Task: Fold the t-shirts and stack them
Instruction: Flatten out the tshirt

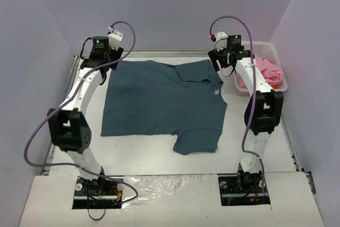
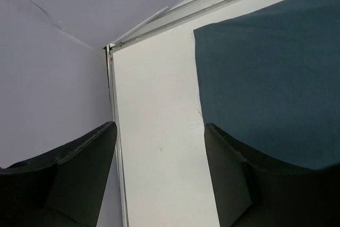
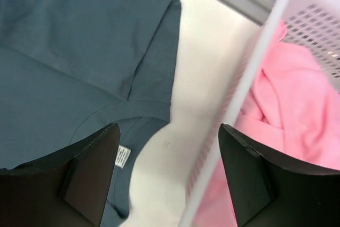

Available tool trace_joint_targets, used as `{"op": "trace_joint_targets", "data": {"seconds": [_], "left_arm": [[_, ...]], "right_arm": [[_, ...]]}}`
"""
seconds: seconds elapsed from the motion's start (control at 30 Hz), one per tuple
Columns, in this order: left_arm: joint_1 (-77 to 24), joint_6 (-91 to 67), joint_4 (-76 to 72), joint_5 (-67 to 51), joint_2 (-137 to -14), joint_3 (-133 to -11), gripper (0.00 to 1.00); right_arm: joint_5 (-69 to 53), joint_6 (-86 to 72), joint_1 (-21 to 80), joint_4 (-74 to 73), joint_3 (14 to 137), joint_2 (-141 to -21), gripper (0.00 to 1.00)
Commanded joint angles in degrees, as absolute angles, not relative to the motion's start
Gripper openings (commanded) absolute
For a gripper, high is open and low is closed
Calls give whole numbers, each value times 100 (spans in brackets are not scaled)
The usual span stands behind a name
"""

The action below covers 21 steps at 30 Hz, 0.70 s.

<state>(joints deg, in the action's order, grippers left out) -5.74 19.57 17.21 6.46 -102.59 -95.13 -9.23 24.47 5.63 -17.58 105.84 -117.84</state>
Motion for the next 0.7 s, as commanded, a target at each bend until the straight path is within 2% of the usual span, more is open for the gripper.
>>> {"op": "trace_joint_targets", "data": {"seconds": [0.0, 0.1, 0.2, 0.43, 0.67], "left_arm": [[-492, 2074, 1590, 782, -9434, -8705, 66], [-492, 2231, 1740, 467, -8714, -8150, 66], [-492, 2609, 1915, 36, -8054, -7088, 64], [-492, 3602, 2407, -781, -6751, -5338, 47], [-510, 4341, 3146, -1265, -6135, -4511, 46]], "right_arm": [[-1265, 2628, 554, -1617, 10083, -10962, 71], [-1607, 2637, 554, -1687, 9494, -10294, 70], [-1984, 2698, 563, -1871, 8756, -9529, 70], [-2250, 3059, 650, -2759, 7210, -7876, 67], [-1969, 3041, 694, -2971, 6733, -7155, 67]]}}
